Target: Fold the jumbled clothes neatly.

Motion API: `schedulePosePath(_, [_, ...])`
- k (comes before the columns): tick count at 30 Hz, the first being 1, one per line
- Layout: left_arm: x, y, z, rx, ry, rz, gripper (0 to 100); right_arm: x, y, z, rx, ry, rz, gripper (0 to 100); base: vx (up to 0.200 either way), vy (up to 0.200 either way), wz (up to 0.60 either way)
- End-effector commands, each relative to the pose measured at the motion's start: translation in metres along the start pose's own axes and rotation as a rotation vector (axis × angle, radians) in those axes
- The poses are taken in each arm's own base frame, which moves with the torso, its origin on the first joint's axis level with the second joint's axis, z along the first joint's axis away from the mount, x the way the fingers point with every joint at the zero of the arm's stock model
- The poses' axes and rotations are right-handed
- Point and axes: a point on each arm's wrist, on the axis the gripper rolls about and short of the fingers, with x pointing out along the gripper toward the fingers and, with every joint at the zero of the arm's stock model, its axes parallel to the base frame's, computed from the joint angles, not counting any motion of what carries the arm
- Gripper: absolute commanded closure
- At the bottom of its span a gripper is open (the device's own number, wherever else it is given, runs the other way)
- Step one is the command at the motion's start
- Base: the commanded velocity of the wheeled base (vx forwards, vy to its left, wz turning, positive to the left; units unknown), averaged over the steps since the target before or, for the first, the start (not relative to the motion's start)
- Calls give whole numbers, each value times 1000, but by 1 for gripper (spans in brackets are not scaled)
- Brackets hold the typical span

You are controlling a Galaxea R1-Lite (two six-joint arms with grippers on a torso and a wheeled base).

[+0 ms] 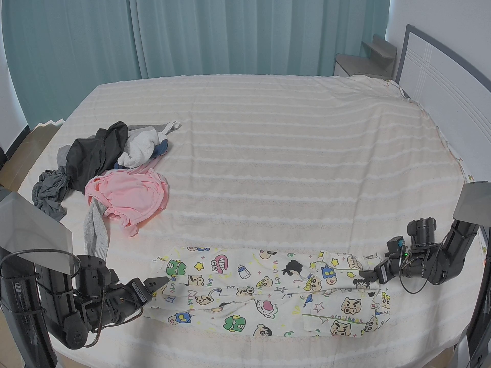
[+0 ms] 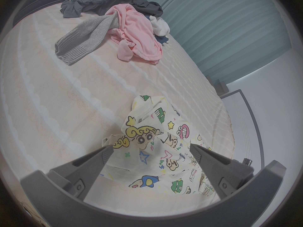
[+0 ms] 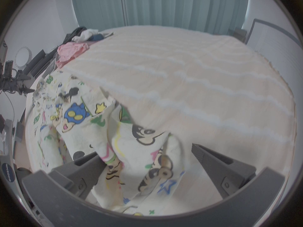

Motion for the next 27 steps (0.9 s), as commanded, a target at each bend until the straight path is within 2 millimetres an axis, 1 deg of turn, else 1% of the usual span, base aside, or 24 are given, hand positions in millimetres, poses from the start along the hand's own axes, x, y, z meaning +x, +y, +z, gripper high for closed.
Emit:
schedulePosePath(1, [0,-2,1,4,-10,-15,0,-11,-7,7,6,-102,-42,0,0,0,0])
schedulePosePath(2, [0,-2,1,4,-10,-15,0,-11,-7,7,6,-102,-42,0,0,0,0])
schedulePosePath(3, [-1,-2,1,7,-11,-18,0,-20,-7,8,6,-130,-51,0,0,0,0])
schedulePosePath(4, [-2,-3,1,12,-11,-21,0,-33,-4,9,7,-160,-54,0,0,0,0])
schedulePosePath(5, [-2,-3,1,12,-11,-21,0,-33,-4,9,7,-160,-54,0,0,0,0])
schedulePosePath(6, [-3,-3,0,23,-12,-16,0,-53,-2,10,17,-208,-49,0,0,0,0])
schedulePosePath(8, [-5,-5,0,65,-24,-14,0,-78,2,14,35,-282,-49,0,0,0,0])
schedulePosePath(9, [-5,-5,0,65,-24,-14,0,-78,2,14,35,-282,-49,0,0,0,0])
schedulePosePath(10, [-7,-5,-1,119,-40,4,0,-100,5,17,60,-341,-63,0,0,0,0])
schedulePosePath(12, [-8,-6,-2,190,-62,31,0,-125,8,20,92,-411,-86,0,0,0,0])
schedulePosePath(13, [-8,-7,-2,210,-69,37,0,-135,10,21,107,-439,-100,0,0,0,0])
schedulePosePath(14, [-8,-7,-2,210,-69,37,0,-135,10,21,107,-439,-100,0,0,0,0])
schedulePosePath(15, [-9,-9,-2,233,-74,33,0,-157,12,19,134,-485,-159,0,0,0,0])
schedulePosePath(16, [-9,-9,-2,242,-73,27,0,-169,15,17,142,-507,-200,0,0,0,0])
schedulePosePath(17, [-8,-10,-1,252,-76,25,0,-175,16,15,146,-517,-219,0,0,0,0])
schedulePosePath(18, [-7,-10,-2,284,-75,25,0,-187,20,10,150,-539,-249,0,0,0,0])
schedulePosePath(19, [-6,-10,-1,310,-76,25,0,-194,23,7,152,-554,-260,0,0,0,0])
schedulePosePath(20, [-4,-9,-1,379,-73,33,0,-205,27,2,158,-576,-262,0,0,0,0])
schedulePosePath(22, [-1,-6,-3,440,-56,52,0,-211,31,-4,182,-582,-260,0,0,0,0])
schedulePosePath(23, [4,-4,-3,491,-48,71,0,-215,32,-7,216,-579,-260,0,0,0,0])
schedulePosePath(24, [4,-4,-3,491,-48,71,0,-215,32,-7,216,-579,-260,0,0,0,0])
schedulePosePath(25, [14,-7,3,531,-88,99,0,-222,34,-10,261,-580,-267,0,0,0,0])
schedulePosePath(27, [27,-14,14,535,-157,115,0,-231,37,-13,288,-605,-254,0,0,0,0])
